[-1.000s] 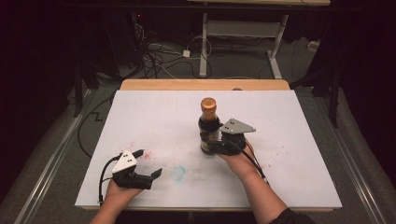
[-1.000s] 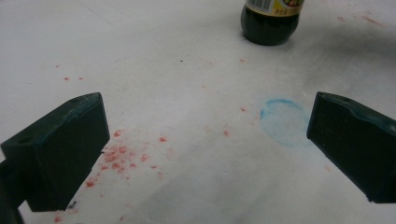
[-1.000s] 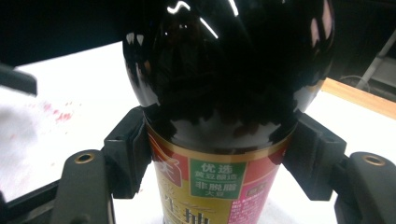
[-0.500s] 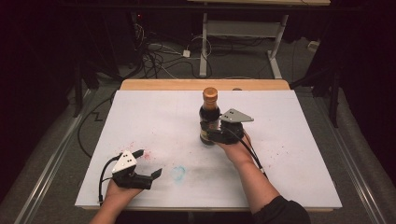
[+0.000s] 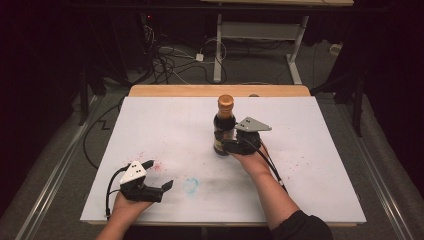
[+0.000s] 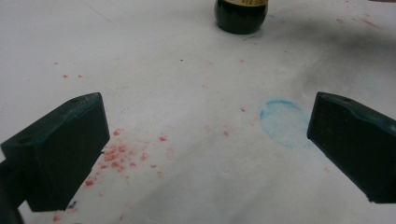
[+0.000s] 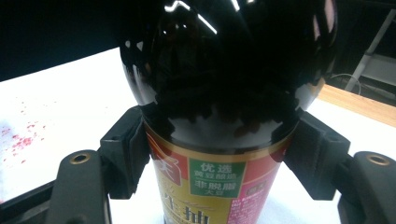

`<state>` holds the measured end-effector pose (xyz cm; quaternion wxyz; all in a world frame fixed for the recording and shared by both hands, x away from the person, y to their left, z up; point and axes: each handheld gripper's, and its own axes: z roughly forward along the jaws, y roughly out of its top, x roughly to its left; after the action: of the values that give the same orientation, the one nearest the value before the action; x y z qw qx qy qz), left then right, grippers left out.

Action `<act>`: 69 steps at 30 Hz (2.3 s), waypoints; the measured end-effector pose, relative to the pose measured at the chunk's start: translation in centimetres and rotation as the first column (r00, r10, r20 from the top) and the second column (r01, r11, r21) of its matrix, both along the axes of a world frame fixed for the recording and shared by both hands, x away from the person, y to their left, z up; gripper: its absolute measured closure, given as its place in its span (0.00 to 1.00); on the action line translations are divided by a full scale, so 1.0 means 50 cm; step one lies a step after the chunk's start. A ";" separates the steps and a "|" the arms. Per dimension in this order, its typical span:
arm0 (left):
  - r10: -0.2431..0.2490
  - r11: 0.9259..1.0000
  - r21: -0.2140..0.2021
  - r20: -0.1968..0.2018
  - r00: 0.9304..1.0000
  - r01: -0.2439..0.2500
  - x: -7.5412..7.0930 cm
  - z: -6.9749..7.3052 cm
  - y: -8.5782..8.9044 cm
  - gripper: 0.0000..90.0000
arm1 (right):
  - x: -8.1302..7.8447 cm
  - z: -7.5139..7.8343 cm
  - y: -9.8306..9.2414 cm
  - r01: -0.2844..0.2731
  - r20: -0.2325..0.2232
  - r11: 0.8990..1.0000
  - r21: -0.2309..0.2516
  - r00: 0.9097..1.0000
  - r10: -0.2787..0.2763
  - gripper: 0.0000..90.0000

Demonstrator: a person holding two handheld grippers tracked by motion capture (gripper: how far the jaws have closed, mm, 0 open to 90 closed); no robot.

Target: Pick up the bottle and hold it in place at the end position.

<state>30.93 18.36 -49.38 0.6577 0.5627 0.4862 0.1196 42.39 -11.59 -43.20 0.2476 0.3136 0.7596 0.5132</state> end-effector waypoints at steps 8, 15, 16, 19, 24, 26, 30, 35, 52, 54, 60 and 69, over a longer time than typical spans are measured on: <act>0.001 1.000 0.005 -0.017 1.000 -0.001 0.005 0.002 -0.003 0.00 | 0.000 0.001 -0.003 0.002 -0.011 1.000 -0.003 1.000 -0.002 0.30; -0.011 0.999 -0.035 -0.006 1.000 0.011 0.018 0.018 -0.018 0.00 | -0.011 0.003 -0.022 -0.009 -0.031 1.000 -0.014 0.999 0.008 0.29; -0.010 0.999 -0.032 -0.004 1.000 0.009 0.021 0.021 -0.020 0.00 | -0.014 0.004 -0.026 -0.010 -0.029 1.000 -0.013 1.000 0.010 0.29; -0.011 1.000 -0.024 0.001 1.000 0.011 0.027 0.025 -0.027 0.00 | -0.025 0.007 -0.041 -0.004 -0.028 1.000 -0.005 1.000 0.004 0.31; -0.026 1.000 -0.009 -0.002 1.000 0.026 0.043 0.030 -0.043 0.00 | -0.039 0.007 -0.063 0.005 -0.036 1.000 0.009 0.999 -0.005 0.37; -0.031 0.999 -0.015 -0.005 0.999 0.031 0.052 0.031 -0.051 0.00 | -0.044 0.007 -0.071 0.007 -0.031 1.000 0.004 0.999 -0.007 0.41; -0.044 0.999 -0.027 -0.005 0.999 0.044 0.068 0.037 -0.072 0.00 | -0.052 0.013 -0.089 0.022 -0.021 1.000 0.018 1.000 -0.021 0.49; -0.065 0.998 -0.027 -0.007 0.998 0.065 0.089 0.045 -0.097 0.00 | -0.058 0.019 -0.102 0.029 -0.012 0.999 0.019 1.000 -0.029 0.60; -0.053 0.998 -0.027 -0.023 0.998 0.052 0.140 0.044 -0.149 0.00 | -0.066 0.032 -0.126 0.024 0.005 0.999 0.037 1.000 -0.024 0.97; -0.054 0.998 -0.040 -0.021 0.998 0.053 0.145 0.051 -0.154 0.00 | -0.065 0.032 -0.131 0.026 0.006 0.999 0.043 1.000 -0.026 1.00; -0.097 0.995 -0.037 -0.010 0.995 0.097 0.166 0.069 -0.185 0.01 | -0.067 0.037 -0.136 0.017 0.016 0.999 0.036 1.000 -0.018 1.00; -0.144 0.989 -0.030 0.005 0.990 0.144 0.193 0.082 -0.235 0.01 | -0.068 0.050 -0.134 0.002 0.020 1.000 0.020 1.000 -0.002 1.00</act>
<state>40.57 6.60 -45.25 0.6739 0.5860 0.4452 0.0652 38.98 -18.28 -40.71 0.2526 0.3115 0.7516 0.5237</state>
